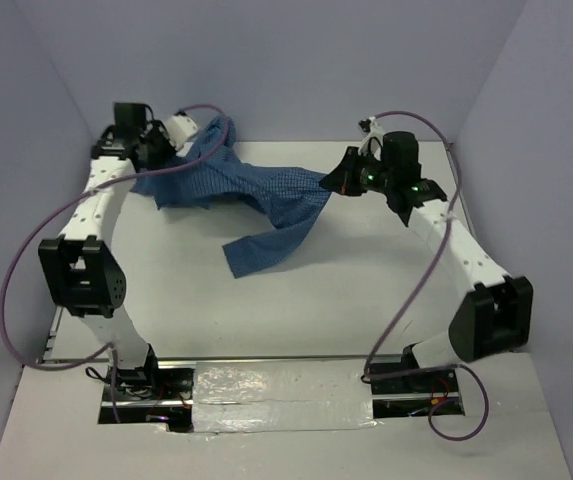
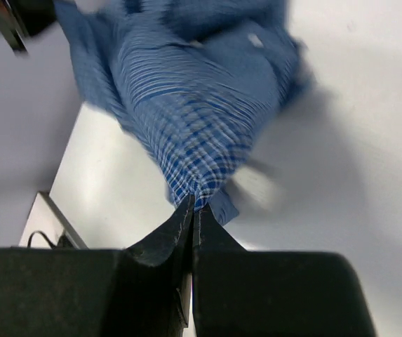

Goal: Fold and stack the long sleeve shirts
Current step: Flatten the shirt out

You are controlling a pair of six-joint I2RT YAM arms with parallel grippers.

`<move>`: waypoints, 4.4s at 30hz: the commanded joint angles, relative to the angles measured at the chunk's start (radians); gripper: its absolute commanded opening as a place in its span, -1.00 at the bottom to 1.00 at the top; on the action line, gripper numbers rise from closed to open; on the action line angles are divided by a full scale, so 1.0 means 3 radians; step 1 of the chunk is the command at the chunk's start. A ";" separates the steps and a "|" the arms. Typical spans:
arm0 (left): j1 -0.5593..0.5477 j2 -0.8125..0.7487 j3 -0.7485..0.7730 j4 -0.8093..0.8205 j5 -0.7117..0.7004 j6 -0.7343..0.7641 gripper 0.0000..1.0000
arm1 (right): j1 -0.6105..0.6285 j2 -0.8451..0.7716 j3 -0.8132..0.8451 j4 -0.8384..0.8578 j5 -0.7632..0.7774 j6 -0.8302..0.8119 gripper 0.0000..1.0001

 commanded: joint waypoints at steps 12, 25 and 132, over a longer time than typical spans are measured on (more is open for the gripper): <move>0.0154 -0.0132 0.0842 -0.1532 0.1445 0.1354 -0.48 | 0.0156 -0.0723 -0.0249 0.0210 -0.0510 -0.0020 -1.00; 0.0102 0.1155 0.2060 -0.0181 0.0534 -0.1067 0.62 | -0.0294 0.1850 0.1771 -0.0689 0.0279 0.0391 0.00; -0.0404 -0.1393 -0.1363 -0.0747 -0.0606 -0.0847 -1.00 | 0.0033 -0.0059 -0.1250 -0.0792 0.1434 -0.0076 0.74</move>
